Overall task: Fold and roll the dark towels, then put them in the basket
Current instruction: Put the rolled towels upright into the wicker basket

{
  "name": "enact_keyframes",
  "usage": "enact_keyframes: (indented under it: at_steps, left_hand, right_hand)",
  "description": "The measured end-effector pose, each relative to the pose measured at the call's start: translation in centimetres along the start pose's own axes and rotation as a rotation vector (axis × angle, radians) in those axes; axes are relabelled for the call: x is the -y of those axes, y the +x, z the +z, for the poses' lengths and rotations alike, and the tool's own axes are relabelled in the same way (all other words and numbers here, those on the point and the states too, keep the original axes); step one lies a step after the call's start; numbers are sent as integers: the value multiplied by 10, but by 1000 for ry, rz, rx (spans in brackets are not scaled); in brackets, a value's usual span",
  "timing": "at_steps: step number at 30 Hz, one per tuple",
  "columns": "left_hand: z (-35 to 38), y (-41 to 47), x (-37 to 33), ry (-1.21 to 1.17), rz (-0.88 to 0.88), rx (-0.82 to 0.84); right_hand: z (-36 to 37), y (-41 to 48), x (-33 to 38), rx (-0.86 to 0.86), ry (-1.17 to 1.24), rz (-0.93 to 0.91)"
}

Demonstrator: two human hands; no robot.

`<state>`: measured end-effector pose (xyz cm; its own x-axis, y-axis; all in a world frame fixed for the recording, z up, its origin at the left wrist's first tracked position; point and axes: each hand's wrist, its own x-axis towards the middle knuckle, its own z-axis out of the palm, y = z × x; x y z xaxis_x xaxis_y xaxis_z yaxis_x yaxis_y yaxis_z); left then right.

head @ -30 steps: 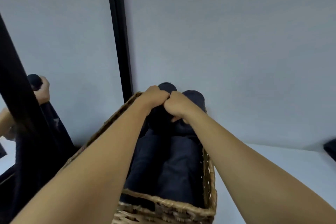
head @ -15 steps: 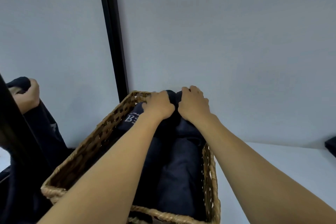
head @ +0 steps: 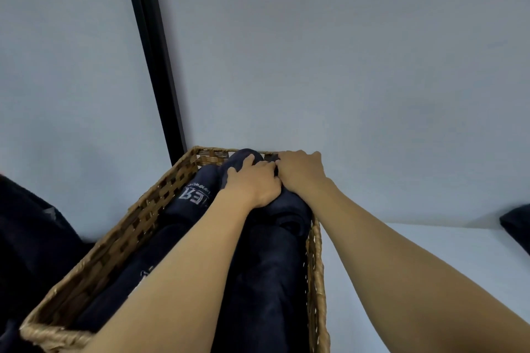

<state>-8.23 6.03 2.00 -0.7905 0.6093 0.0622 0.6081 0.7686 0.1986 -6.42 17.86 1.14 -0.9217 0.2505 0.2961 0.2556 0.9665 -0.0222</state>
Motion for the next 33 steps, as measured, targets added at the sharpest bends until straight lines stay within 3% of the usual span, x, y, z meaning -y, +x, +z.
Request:
enact_keyframes:
  at_steps: [3, 8, 10, 13, 18, 26, 30, 33]
  left_hand:
    - [-3, -4, -3, -12, -4, -40]
    - [-11, -1, -31, 41, 13, -303]
    - [-19, 5, -69, -49, 100, -350]
    - [-21, 12, -144, -403, 213, -222]
    - [36, 27, -264, -732, 249, 44]
    - [154, 49, -403, -954, 188, 418]
    - [194, 52, -440, -1061, 93, 579]
    - [205, 54, -451, -1111, 48, 618]
  right_hand:
    - [-2, -1, -3, -13, 139, 31]
    - [-17, -32, -20, -133, 747, 103]
    - [-25, -49, -45, -227, 783, 120]
    - [-36, -72, -105, -280, 693, 220]
    - [-33, -117, -230, -236, 455, 469]
    - [10, -185, -376, -53, 151, 894]
    - [35, -202, -413, -5, -5, 942]
    - [44, -203, -426, -11, 56, 1048]
